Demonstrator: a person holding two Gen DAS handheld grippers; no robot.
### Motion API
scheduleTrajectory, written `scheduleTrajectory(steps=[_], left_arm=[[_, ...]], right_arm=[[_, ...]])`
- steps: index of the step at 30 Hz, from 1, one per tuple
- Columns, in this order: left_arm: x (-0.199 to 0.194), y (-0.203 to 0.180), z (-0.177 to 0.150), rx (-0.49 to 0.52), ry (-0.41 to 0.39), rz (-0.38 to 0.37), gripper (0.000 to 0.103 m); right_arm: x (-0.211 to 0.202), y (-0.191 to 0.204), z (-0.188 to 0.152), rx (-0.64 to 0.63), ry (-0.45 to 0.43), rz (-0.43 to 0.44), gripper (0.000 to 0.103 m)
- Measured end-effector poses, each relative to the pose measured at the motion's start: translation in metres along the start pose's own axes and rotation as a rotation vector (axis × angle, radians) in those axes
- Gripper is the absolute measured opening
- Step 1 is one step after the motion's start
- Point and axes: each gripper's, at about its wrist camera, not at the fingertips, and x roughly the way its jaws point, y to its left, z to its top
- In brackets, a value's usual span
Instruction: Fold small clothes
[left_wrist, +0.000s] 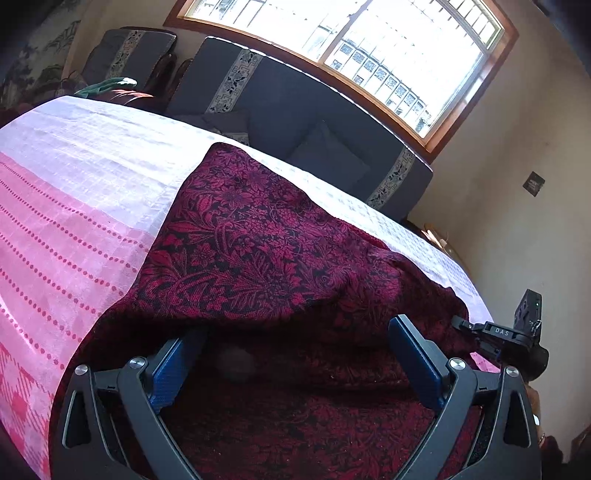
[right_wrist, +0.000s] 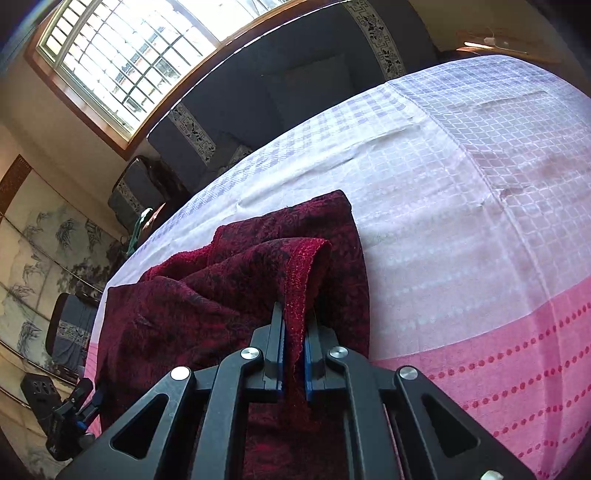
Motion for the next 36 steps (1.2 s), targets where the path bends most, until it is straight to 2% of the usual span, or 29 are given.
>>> scheduleTrajectory(steps=[4, 10, 13, 14, 16, 19, 21, 22, 26, 30, 34, 36], left_arm=[[0.001, 0.001, 0.001, -0.008, 0.007, 0.006, 0.098], [0.008, -0.006, 0.003, 0.024, 0.027, 0.044, 0.097], [0.009, -0.011, 0.003, 0.053, 0.046, 0.051, 0.098], [0.004, -0.015, 0.001, 0.083, 0.065, 0.054, 0.098], [-0.019, -0.023, -0.007, 0.129, 0.095, 0.047, 0.098], [-0.074, -0.027, -0.03, 0.149, 0.072, -0.03, 0.098], [-0.11, -0.026, -0.046, 0.179, 0.06, -0.031, 0.098], [-0.127, -0.024, -0.055, 0.193, 0.048, -0.02, 0.098], [-0.185, -0.01, -0.089, 0.208, 0.003, 0.011, 0.098], [-0.222, 0.011, -0.12, 0.189, 0.023, 0.033, 0.098], [-0.241, 0.021, -0.137, 0.199, 0.043, 0.064, 0.098], [-0.247, 0.028, -0.143, 0.169, 0.042, 0.071, 0.098]], right_arm=[[0.003, 0.014, -0.004, -0.077, -0.026, -0.089, 0.006], [0.002, 0.022, -0.006, -0.135, -0.051, -0.158, 0.007], [-0.007, 0.021, -0.004, -0.131, -0.033, -0.132, 0.016], [-0.019, 0.018, -0.006, -0.096, -0.027, -0.128, 0.017], [-0.06, 0.017, -0.018, -0.056, -0.076, -0.061, 0.022], [-0.127, 0.014, -0.058, -0.092, -0.1, 0.06, 0.023], [-0.163, 0.001, -0.094, -0.091, -0.068, 0.156, 0.026], [-0.177, -0.007, -0.113, -0.092, -0.051, 0.175, 0.027], [-0.221, -0.034, -0.194, -0.072, -0.002, 0.175, 0.028], [-0.238, -0.041, -0.255, -0.077, 0.034, 0.141, 0.028], [-0.233, -0.033, -0.277, -0.151, 0.056, 0.103, 0.028], [-0.232, -0.031, -0.28, -0.152, 0.054, 0.121, 0.028]])
